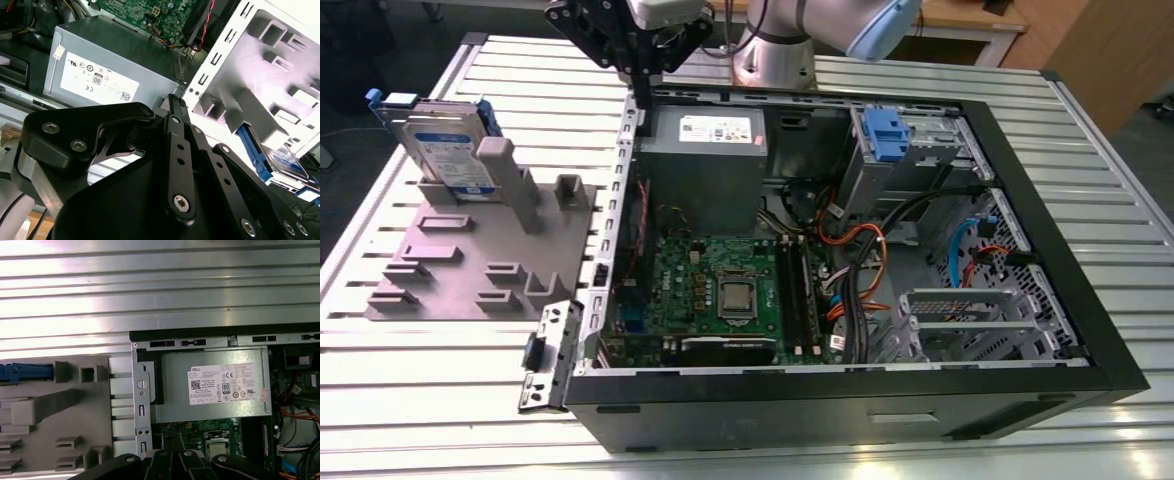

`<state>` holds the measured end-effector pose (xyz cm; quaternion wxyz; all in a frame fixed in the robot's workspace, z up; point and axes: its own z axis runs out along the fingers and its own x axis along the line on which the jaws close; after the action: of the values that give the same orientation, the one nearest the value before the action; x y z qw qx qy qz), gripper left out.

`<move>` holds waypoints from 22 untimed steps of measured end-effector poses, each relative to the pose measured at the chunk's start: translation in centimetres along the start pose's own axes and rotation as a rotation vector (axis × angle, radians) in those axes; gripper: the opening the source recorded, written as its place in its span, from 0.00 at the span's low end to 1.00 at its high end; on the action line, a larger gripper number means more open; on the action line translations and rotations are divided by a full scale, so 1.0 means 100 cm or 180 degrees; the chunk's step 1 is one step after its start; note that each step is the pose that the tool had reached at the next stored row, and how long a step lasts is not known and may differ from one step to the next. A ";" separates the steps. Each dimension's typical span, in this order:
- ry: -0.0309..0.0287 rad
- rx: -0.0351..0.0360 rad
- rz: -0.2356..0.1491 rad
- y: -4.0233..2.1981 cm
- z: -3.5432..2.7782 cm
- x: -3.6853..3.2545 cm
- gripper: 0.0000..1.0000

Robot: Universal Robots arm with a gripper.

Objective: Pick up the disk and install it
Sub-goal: 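Reach for the disk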

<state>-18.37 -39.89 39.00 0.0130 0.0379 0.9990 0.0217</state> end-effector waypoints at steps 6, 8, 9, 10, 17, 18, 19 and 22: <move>0.0000 0.0000 0.0000 -0.0003 0.0003 0.0036 0.11; 0.0000 0.0000 0.0000 -0.0004 0.0004 0.0048 0.11; 0.0000 0.0000 0.0000 -0.0004 0.0005 0.0054 0.11; 0.0000 0.0000 0.0000 -0.0005 0.0005 0.0061 0.11; 0.0000 0.0000 0.0000 -0.0008 0.0009 0.0105 0.11; 0.0000 0.0000 0.0000 -0.0009 0.0010 0.0111 0.11; 0.0000 0.0000 0.0000 -0.0009 0.0010 0.0118 0.11; 0.0000 0.0000 0.0000 -0.0011 0.0011 0.0136 0.11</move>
<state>-19.73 -39.89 38.85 0.0130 0.0379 0.9990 0.0217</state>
